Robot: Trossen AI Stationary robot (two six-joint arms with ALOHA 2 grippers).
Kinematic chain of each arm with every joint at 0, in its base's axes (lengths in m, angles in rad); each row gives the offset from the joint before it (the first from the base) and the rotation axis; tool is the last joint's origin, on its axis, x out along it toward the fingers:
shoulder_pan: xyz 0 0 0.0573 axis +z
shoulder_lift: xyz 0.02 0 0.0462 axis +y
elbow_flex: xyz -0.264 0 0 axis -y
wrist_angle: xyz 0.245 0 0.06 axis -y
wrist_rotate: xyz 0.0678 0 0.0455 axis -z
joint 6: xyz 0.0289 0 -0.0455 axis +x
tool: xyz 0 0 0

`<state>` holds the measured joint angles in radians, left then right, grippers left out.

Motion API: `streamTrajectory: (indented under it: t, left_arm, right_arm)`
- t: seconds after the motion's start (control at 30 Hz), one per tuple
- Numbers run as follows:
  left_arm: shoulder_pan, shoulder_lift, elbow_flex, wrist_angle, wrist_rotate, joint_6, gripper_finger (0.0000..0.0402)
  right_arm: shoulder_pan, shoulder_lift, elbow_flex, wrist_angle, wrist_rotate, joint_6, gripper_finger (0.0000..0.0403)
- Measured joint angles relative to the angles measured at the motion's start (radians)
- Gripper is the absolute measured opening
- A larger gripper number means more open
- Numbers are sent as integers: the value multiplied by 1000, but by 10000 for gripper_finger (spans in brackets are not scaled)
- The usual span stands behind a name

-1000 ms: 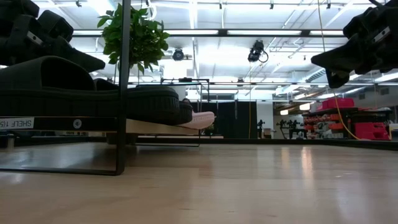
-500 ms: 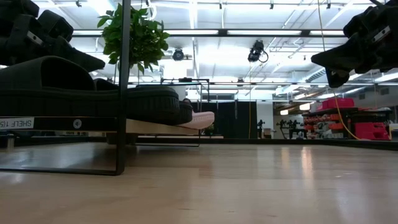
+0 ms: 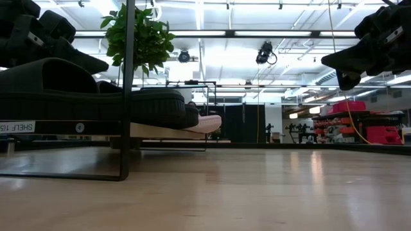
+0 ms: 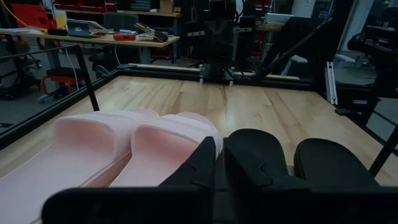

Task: Pick and place slides into the shelf
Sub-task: Return to Home Position

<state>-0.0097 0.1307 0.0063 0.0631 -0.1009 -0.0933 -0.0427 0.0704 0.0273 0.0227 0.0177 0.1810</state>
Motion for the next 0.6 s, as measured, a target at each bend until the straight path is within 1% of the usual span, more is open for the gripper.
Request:
streamTrajectory:
  t: [0.33,0.6]
  left_arm:
    - [0,0,0,0,0,0,23]
    - [0,0,0,0,0,0,37]
  right_arm:
    - [0,0,0,0,0,0,17]
    - [0,0,1,0,0,0,14]
